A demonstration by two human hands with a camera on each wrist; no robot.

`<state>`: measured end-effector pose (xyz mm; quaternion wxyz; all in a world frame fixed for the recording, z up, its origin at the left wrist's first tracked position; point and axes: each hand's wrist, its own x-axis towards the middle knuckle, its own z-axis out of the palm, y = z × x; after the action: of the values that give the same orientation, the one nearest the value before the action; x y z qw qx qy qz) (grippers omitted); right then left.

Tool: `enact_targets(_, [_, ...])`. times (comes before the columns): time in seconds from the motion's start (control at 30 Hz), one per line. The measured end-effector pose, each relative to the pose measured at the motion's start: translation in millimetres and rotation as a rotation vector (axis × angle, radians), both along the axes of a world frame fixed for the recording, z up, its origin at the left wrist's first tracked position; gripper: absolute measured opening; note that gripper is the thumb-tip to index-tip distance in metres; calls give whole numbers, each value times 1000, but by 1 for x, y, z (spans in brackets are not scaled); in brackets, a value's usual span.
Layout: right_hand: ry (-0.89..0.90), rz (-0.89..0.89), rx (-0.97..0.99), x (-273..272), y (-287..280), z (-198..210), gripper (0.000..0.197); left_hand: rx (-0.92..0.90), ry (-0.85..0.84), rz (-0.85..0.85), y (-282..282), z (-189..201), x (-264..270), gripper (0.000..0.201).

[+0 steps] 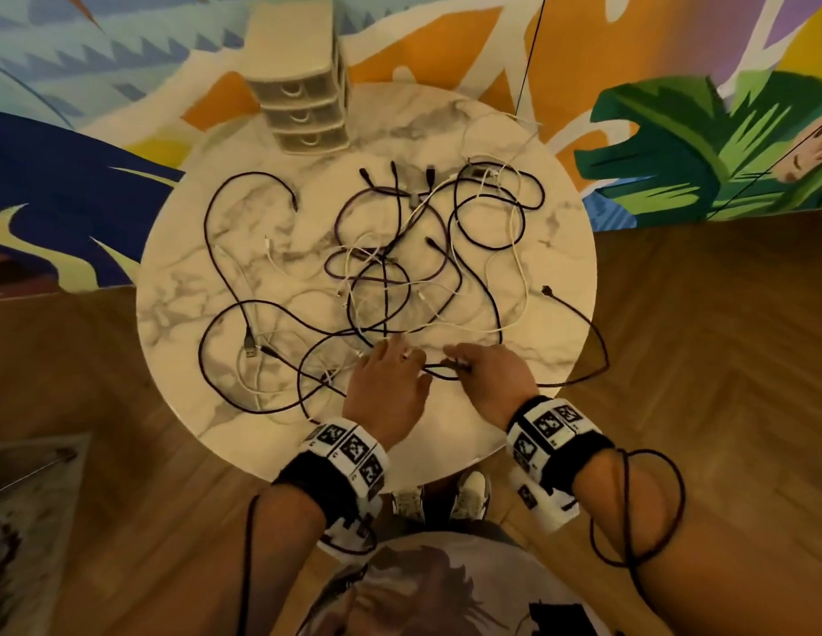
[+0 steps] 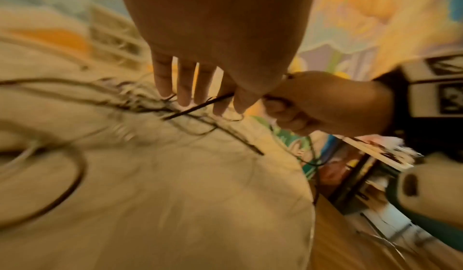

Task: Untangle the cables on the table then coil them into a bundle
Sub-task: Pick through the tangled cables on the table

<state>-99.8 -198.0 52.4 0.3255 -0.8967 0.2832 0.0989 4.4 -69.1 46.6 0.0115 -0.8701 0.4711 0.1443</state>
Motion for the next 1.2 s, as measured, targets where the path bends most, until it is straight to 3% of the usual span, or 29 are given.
enact_targets(0.1, [-18,-79,-68,-5,-20,10,34,166,122,129,31,-33,30,62])
enact_targets(0.17, [-33,-109,-100,-7,-36,15,34,294,118,188,50,-52,58,66])
enact_targets(0.27, [-140,-216,-122,-13,-59,28,30,299,154,279,60,-64,103,68])
enact_targets(0.37, [-310,-332,-133,-18,-78,37,27,279,136,222,55,-61,137,73])
enact_targets(0.43, [-328,-352,-116,-17,-78,41,41,259,118,205,41,-41,130,64])
enact_targets(0.53, [-289,-249,-56,-7,-62,39,22,-53,68,159,10,1,79,40])
enact_targets(0.6, [-300,-141,-56,1,-49,35,25,-220,266,94,-13,13,38,37])
enact_targets(0.67, [-328,-84,-52,10,-40,41,31,-223,508,101,-27,2,15,27])
enact_targets(0.8, [-406,-131,-45,14,-49,54,48,-255,666,279,-29,-44,33,20])
enact_targets(0.87, [-489,-206,-52,11,-56,67,56,-279,672,305,-31,-53,60,27])
enact_targets(1.0, [-674,-361,4,1,-71,87,63,-441,569,558,-42,-46,115,41])
enact_targets(1.1, [-553,-399,-34,-9,-82,77,63,-187,485,483,-30,-56,129,41])
enact_targets(1.2, [-418,-366,-18,-11,-81,62,52,-229,457,383,-24,-50,105,37])
